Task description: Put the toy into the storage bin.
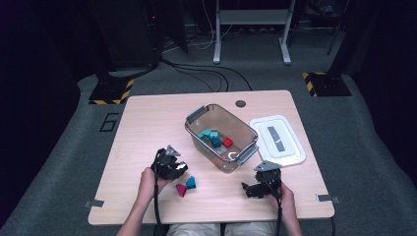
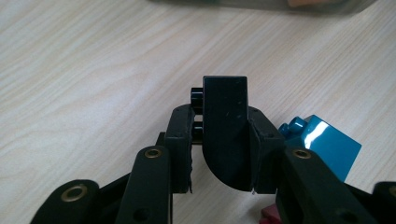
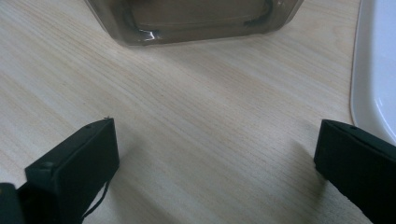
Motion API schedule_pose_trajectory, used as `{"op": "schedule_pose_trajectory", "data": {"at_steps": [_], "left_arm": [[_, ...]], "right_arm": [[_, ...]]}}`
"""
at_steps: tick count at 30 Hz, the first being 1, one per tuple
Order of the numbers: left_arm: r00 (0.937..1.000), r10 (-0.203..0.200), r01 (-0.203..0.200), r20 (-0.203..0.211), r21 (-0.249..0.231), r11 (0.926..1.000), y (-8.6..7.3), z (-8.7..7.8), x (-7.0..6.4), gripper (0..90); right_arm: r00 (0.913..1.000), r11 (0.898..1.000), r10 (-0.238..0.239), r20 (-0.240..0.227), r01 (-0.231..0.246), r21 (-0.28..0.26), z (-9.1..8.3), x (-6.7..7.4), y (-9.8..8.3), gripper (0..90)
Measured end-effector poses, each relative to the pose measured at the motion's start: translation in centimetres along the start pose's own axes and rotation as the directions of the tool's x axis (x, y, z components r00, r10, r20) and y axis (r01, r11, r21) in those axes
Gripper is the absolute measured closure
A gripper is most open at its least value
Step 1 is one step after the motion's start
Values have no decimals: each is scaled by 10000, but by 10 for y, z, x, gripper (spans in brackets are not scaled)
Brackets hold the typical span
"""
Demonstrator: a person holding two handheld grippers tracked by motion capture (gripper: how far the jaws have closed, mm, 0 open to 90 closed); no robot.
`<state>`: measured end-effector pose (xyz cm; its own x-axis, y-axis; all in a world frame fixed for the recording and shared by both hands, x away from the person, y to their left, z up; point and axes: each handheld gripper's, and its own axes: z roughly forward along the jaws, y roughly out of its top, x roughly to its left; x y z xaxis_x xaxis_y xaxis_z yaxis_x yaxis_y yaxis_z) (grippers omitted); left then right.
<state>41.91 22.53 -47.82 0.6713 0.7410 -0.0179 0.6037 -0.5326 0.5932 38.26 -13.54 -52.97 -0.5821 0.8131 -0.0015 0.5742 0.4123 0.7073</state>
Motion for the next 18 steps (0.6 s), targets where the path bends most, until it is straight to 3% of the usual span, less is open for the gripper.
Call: {"op": "schedule_pose_trajectory", "data": {"at_steps": [18], "left_arm": [[9995, 85, -96, -301, -359, 9993, 18, -21, 6, 660]], "right_arm": [[10000, 10000, -4, -1, 4, -6, 0, 0, 0, 0]]}}
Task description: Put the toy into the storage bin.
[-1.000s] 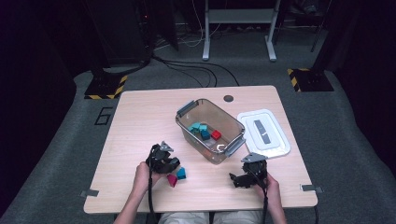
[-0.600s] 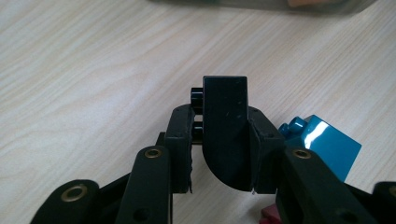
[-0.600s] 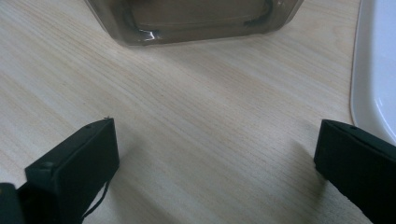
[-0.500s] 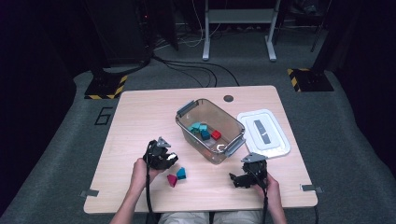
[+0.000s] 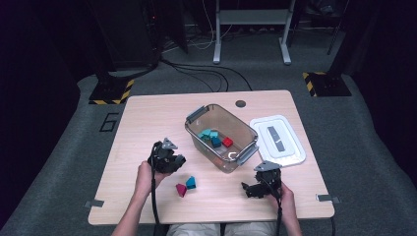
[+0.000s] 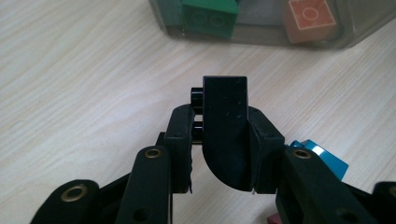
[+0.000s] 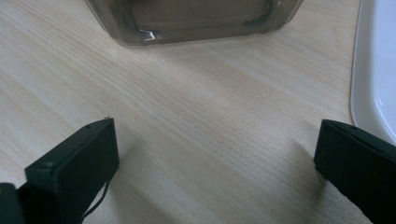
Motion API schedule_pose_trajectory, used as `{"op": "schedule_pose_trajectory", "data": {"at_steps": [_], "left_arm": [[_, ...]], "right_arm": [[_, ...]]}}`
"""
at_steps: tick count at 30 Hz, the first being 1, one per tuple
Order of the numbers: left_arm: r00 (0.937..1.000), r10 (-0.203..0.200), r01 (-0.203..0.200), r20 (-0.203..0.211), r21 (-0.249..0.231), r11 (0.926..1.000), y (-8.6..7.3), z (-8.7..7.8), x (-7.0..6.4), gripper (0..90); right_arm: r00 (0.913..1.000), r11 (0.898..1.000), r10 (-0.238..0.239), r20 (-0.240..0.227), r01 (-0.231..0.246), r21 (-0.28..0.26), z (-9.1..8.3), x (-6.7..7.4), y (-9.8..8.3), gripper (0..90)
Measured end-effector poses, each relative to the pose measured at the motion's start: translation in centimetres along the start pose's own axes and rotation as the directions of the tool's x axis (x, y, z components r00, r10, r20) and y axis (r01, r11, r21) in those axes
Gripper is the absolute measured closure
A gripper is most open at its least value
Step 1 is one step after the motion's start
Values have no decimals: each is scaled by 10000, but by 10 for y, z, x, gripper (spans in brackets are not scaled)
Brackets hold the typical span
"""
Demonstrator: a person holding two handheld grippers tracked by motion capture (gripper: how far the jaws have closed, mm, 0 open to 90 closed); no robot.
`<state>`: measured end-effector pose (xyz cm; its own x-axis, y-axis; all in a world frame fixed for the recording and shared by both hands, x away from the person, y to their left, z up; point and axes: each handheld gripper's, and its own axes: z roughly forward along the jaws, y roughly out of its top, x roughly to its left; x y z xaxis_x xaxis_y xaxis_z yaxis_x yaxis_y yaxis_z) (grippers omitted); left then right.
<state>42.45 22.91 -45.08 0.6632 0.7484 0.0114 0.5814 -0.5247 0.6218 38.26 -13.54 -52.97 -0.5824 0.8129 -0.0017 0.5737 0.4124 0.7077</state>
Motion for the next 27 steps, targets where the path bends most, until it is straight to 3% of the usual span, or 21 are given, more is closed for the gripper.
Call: {"op": "schedule_pose_trajectory", "data": {"at_steps": [27], "left_arm": [[9984, 436, -448, -352, -338, 9984, 40, -25, 0, 660]], "right_arm": [[10000, 10000, -5, 11, 5, 4, 0, 0, 0, 0]]}}
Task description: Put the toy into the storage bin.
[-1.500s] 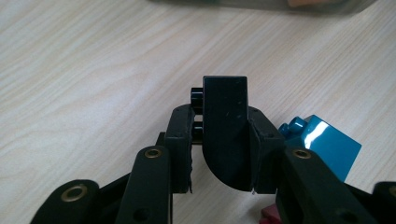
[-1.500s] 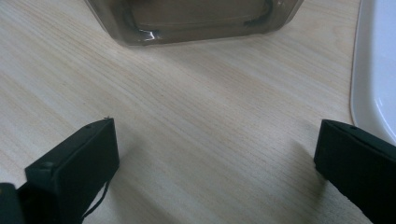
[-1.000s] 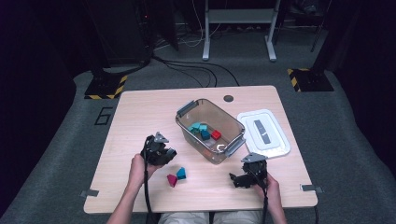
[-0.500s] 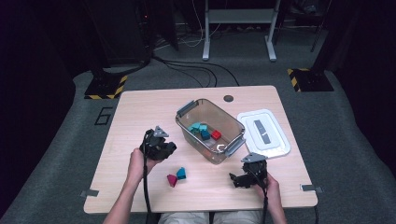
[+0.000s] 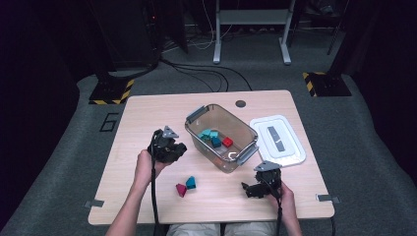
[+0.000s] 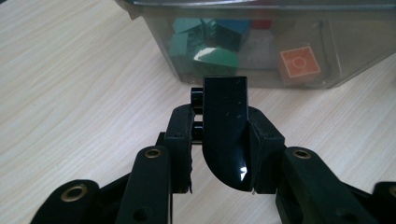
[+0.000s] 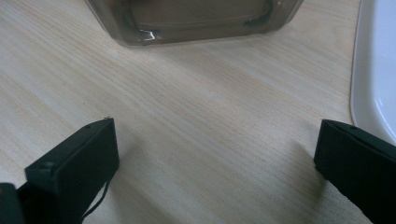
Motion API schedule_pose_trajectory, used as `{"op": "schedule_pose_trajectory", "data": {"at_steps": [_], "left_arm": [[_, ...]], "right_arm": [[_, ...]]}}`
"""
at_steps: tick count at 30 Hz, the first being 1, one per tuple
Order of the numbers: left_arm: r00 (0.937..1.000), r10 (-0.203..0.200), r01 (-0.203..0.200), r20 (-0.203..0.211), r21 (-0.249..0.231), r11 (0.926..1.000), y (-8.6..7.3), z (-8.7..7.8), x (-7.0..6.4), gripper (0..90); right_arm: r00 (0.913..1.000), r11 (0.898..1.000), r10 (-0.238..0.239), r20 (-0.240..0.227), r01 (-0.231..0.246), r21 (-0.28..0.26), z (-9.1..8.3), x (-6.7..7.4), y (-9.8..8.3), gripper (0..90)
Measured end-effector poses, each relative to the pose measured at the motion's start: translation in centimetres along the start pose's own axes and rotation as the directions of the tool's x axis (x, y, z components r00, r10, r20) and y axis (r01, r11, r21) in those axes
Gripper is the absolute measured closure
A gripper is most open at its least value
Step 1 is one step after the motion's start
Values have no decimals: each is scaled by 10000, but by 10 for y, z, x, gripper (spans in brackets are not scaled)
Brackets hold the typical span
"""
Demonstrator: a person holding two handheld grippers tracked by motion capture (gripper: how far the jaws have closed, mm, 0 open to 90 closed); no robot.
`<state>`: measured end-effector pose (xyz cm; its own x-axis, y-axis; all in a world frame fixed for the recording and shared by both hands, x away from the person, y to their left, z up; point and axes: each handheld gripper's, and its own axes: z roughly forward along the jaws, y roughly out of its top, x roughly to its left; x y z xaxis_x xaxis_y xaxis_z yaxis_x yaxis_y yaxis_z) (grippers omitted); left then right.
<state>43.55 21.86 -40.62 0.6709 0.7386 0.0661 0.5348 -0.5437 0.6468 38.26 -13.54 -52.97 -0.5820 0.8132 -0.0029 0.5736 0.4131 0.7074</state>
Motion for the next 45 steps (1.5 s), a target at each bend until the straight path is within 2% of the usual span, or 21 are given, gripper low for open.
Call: {"op": "schedule_pose_trajectory", "data": {"at_steps": [9, 26, 36, 45], "left_arm": [[9998, 158, -160, -125, -234, 9996, 15, -7, 2, 661], [9985, 444, -456, -325, -376, 9983, 48, -21, 8, 660], [9972, 596, -620, -455, -532, 9967, 65, -25, 9, 660], [9965, 709, -734, -453, -549, 9958, 82, -21, 8, 660]], "right_arm": [[10000, 10000, -4, 0, 4, 0, 0, 0, 0, 0], [10000, 10000, -2, 0, 2, 1, 0, 0, 0, 0], [10000, 10000, -1, 1, 1, 1, 0, 0, 0, 0], [10000, 10000, 7, -1, -7, 6, 0, 0, 0, 0]]}}
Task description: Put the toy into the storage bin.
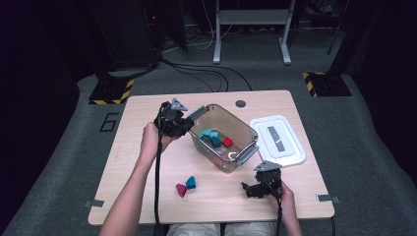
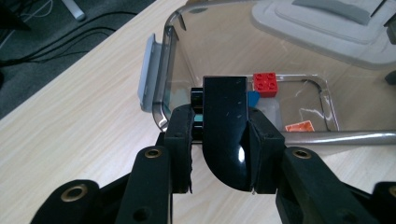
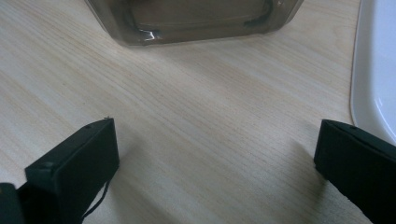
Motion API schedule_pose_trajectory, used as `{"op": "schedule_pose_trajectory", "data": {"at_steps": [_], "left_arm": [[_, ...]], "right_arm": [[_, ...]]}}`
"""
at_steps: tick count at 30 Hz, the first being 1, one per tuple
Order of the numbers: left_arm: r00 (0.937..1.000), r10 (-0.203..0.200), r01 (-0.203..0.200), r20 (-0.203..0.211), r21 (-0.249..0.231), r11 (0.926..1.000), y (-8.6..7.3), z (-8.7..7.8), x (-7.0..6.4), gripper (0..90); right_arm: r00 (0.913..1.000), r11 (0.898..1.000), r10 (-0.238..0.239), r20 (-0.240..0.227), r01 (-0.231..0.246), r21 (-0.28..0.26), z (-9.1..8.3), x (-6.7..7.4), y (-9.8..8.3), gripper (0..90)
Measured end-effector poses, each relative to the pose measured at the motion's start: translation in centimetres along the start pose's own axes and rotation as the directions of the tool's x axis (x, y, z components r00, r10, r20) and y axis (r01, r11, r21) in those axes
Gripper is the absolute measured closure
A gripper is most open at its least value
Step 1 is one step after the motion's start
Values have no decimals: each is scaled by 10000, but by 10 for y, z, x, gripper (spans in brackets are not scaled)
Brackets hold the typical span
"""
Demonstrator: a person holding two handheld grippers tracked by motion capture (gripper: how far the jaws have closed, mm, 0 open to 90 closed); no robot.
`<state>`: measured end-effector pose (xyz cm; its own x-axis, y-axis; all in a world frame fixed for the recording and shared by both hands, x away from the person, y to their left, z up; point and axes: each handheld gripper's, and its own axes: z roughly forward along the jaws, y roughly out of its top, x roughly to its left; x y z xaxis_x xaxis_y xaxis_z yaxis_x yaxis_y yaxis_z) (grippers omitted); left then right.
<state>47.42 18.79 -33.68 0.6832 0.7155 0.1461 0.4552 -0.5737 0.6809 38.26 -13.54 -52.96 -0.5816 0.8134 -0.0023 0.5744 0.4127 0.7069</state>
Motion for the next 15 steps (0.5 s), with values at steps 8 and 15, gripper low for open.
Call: {"op": "schedule_pose_trajectory", "data": {"at_steps": [8, 15], "left_arm": [[9998, -117, 118, 174, -70, 9999, 11, 10, 2, 660], [9997, 26, -27, 260, 24, 10000, 22, 21, -2, 660]], "right_arm": [[10000, 10000, -2, -14, 2, -6, 0, 0, 0, 0], [10000, 10000, 12, -3, -12, 2, 0, 0, 0, 0]]}}
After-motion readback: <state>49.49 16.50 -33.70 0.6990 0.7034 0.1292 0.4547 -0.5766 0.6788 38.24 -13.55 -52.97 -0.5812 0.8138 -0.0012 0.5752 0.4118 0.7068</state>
